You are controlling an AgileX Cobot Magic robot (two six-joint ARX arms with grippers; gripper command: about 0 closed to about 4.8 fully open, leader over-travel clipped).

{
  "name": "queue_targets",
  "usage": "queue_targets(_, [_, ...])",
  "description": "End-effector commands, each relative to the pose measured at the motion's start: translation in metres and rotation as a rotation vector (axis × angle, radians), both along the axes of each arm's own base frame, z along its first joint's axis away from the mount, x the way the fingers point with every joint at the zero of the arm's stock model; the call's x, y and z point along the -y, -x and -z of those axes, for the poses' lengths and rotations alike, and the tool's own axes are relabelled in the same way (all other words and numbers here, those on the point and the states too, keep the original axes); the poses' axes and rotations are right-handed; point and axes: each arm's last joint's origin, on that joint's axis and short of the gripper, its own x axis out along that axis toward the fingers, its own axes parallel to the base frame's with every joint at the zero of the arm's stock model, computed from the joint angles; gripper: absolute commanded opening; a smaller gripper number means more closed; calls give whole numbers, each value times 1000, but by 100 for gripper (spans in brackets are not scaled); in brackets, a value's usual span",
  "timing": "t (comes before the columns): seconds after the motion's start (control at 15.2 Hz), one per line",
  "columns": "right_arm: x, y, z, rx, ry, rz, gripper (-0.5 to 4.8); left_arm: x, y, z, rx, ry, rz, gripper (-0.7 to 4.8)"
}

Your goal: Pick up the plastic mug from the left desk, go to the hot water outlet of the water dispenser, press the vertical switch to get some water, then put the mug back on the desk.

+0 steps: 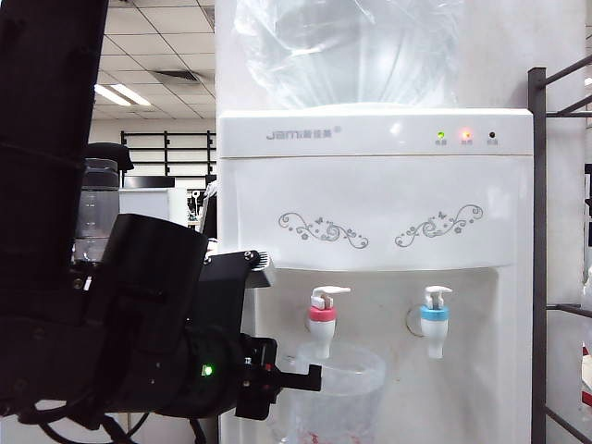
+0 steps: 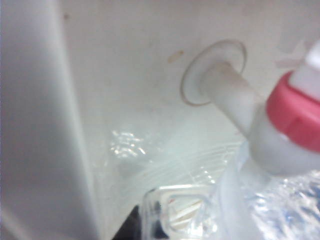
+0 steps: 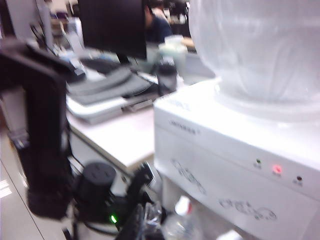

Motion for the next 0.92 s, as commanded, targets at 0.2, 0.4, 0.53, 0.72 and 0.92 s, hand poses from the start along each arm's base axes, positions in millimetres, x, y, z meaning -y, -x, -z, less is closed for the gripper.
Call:
queue_targets(0.2, [-17,-20,36,3,47,-3,-6,3,-8,-14,80,69,-20,-6])
queue_targets(0.4, [-22,-34,62,19,32,74,-6,3,-8,-14,80,69,-19,-6])
queue_targets(0.53, [-20,-42,74,8,40,139,-6,3,-8,-14,79,69,-19,-6])
queue_targets(0.72, [-12,-50,85,-24,61,271,-6,3,-8,-14,77,67,-19,-6])
queue_targets(0.92, [7,-57,91,-70,79,502,-6,3,-8,-14,76,66,-19,-6])
